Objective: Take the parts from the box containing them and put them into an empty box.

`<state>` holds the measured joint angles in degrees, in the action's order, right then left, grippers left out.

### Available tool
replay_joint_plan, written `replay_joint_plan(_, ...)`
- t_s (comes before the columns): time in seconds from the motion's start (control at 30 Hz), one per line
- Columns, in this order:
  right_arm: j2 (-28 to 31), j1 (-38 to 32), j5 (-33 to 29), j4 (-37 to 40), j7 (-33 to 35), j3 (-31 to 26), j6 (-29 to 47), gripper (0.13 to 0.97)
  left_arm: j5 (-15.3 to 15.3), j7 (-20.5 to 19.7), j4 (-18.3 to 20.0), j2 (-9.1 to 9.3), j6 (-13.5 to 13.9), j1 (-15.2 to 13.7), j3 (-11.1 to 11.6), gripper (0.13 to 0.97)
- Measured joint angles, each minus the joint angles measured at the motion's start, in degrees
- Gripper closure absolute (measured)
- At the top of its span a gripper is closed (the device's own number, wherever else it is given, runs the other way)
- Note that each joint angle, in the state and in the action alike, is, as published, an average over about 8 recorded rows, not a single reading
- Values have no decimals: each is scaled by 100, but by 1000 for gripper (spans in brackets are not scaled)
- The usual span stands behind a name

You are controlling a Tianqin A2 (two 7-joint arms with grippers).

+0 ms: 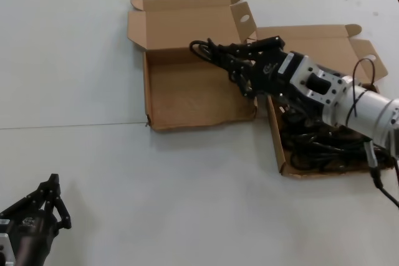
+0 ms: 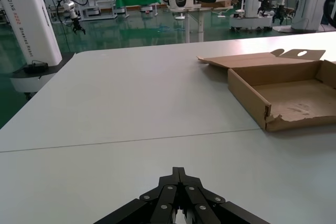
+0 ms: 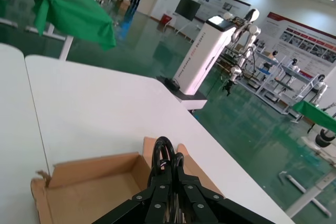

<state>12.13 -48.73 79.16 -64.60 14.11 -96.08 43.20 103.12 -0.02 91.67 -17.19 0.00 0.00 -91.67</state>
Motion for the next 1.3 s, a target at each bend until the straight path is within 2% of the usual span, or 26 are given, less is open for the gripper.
replay_joint_plan(0.37,165,-141,538,334,0,-607,-377,935,0,0,0,0,0,0,0,941)
replay_joint_plan(0.77,317,-93,938,228,0,-910,-642,935,0,0,0,0,0,0,0,941)
replay_joint_plan(1.0,579,288,1058,-476,0,-874,-910,792,0,0,0,0,0,0,0,941)
replay_joint_plan(1.07,678,491,1120,-789,0,-805,-1007,771,0,0,0,0,0,0,0,941)
replay_joint_plan(1.3,947,1379,1592,-1923,0,-372,-1217,614,0,0,0,0,0,0,0,941)
